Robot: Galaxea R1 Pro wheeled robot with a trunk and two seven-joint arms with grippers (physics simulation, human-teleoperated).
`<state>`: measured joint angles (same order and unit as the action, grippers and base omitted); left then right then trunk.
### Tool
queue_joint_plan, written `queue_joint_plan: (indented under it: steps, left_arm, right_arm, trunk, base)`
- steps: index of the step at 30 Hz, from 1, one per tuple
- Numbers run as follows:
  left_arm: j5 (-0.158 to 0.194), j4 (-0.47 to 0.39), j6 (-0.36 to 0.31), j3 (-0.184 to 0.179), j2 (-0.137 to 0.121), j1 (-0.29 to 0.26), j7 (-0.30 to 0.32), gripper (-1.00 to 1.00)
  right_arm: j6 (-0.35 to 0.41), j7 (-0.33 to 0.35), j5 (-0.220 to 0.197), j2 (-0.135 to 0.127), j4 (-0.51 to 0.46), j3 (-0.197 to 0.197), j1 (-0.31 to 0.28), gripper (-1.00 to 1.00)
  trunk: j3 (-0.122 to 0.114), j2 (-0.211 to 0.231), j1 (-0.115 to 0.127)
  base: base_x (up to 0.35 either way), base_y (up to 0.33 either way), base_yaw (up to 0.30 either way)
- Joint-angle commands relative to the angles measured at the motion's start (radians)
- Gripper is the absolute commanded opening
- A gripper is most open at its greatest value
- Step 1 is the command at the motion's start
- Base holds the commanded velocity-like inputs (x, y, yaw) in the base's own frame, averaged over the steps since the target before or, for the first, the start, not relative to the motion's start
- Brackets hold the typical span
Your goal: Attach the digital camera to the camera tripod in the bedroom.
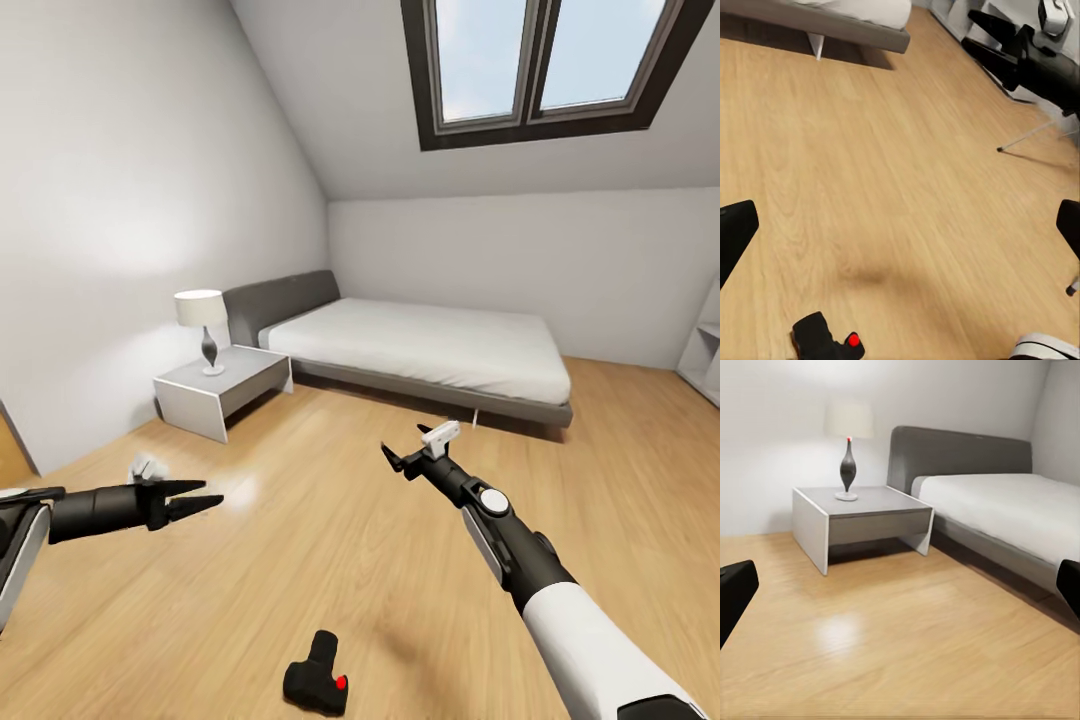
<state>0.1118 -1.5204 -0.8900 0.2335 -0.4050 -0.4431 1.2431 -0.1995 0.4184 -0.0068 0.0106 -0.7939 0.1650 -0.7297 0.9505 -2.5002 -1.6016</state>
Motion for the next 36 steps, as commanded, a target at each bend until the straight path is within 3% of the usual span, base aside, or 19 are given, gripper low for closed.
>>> queue_joint_plan:
  steps: [1,8,11,36]
  left_arm:
    - [0.003,0.004,0.024,0.017,0.0,0.0,0.019,1.0]
    - [0.001,0.021,0.187,0.023,0.004,0.001,0.099,1.0]
    - [0.001,0.04,0.22,0.02,0.005,0.001,0.111,1.0]
    - [0.0,0.115,0.246,0.019,0.006,0.001,0.115,1.0]
  right_arm:
    - [-0.003,0.002,-0.001,0.0,0.001,-0.001,-0.001,1.0]
    - [-0.003,-0.001,-0.001,0.0,0.001,-0.002,-0.001,1.0]
    - [-0.002,-0.002,-0.001,0.0,0.001,-0.002,-0.001,1.0]
    - [-0.003,-0.004,-0.002,0.0,0.001,-0.004,-0.001,1.0]
  trunk:
    - [0.005,-0.001,0.0]
    - [0.032,-0.002,-0.003]
    - [0.044,-0.003,-0.005]
    - [0.14,-0.009,-0.016]
  base:
    - [0.0,0.0,0.0]
    - [0.0,0.0,0.0]
    - [0.0,0.0,0.0]
    - [0.0,0.0,0.0]
